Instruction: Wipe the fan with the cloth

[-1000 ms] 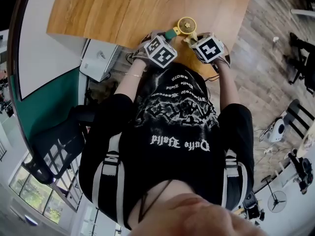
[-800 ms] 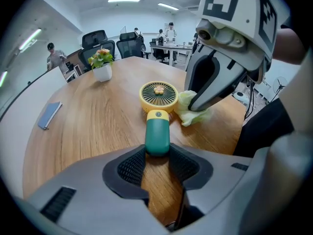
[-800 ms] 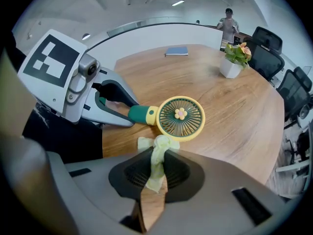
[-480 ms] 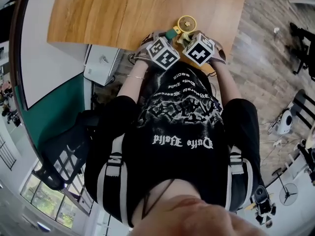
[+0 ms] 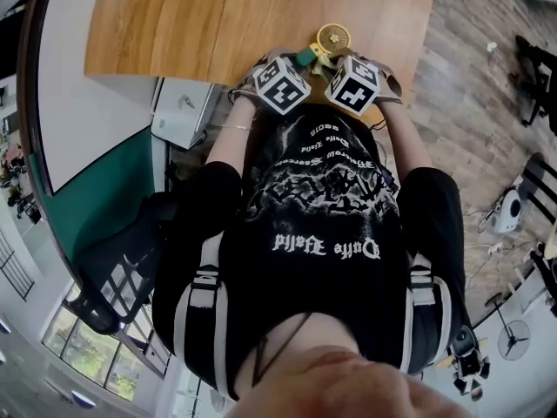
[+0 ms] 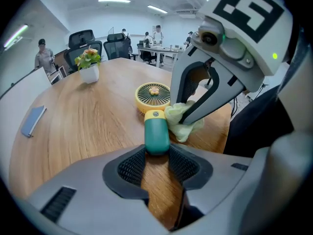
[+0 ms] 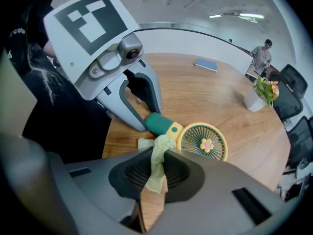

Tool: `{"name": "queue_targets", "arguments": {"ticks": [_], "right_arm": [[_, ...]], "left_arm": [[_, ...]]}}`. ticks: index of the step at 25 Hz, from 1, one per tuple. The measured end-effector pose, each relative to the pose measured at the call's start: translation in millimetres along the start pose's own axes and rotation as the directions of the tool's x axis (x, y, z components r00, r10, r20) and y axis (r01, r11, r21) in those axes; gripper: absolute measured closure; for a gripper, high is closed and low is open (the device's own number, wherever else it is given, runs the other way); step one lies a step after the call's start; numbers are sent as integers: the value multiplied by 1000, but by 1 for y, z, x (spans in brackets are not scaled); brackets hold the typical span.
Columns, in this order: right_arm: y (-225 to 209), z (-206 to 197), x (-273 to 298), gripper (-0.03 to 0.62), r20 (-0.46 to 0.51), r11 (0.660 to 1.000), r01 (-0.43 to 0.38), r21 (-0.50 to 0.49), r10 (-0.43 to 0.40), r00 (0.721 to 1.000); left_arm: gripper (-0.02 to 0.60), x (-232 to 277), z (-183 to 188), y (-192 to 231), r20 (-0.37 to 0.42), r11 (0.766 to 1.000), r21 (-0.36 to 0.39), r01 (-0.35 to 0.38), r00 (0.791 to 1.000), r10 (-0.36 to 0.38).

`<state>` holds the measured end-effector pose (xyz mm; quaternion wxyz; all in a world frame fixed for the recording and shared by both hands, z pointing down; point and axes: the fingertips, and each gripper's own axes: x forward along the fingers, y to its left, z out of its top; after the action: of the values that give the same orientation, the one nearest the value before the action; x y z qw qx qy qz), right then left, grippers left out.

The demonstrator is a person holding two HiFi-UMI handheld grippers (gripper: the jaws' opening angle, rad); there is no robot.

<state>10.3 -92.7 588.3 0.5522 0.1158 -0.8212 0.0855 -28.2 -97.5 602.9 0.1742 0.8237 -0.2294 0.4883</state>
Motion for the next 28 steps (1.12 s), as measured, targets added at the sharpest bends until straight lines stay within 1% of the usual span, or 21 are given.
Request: {"name": "queue_targets", "arguments": {"ticks": [2, 5, 8, 10, 13, 15, 18, 20, 22, 25, 27, 28], "right_arm": [[1, 2, 1, 537, 5, 999, 5, -43, -5, 1000], [5, 5, 3, 537, 7, 991, 7, -135, -6, 1000], [10, 9, 3, 537, 7, 974, 4, -227, -3, 1000], [17, 12, 4, 537, 8, 956, 3, -292, -1, 1000], [25, 17, 5, 537, 13, 942, -2, -335, 7, 1000], [26, 18, 5, 537, 27, 946, -9, -325, 19, 999], [30, 16, 2, 537, 54, 953, -48, -300, 67, 996], [34, 10, -4, 537, 63, 953, -85, -289, 108, 992], [34, 1, -12, 536, 79, 965, -98, -242, 120, 990], [23, -18, -26, 536, 114, 992, -51, -119, 65, 991], [16, -32, -35, 536, 138, 1000, -13, -26, 16, 990], [13, -40, -39, 536, 148, 1000, 5, 21, -8, 989]], "left_arm": [[414, 0, 0, 1, 14, 999, -28, 30, 999, -30], [414, 0, 1, 2, 18, 998, -45, 54, 998, -53], [414, 0, 4, 2, 27, 995, -72, 67, 998, -65], [414, -2, 5, 3, 43, 992, -99, 80, 996, -76], [414, -5, 4, 3, 63, 985, -141, 96, 994, -88], [414, -5, 4, 2, 63, 984, -146, 100, 994, -92], [413, -6, 5, 1, 66, 984, -148, 98, 994, -89], [413, -5, 5, 1, 66, 985, -152, 86, 995, -77], [411, -4, 3, 3, 65, 986, -153, 63, 996, -53], [410, -3, 3, 3, 68, 988, -153, 26, 998, -16], [408, -3, 4, 2, 72, 986, -167, 6, 997, 6], [390, -2, 5, 2, 73, 985, -175, -5, 997, 18]]}}
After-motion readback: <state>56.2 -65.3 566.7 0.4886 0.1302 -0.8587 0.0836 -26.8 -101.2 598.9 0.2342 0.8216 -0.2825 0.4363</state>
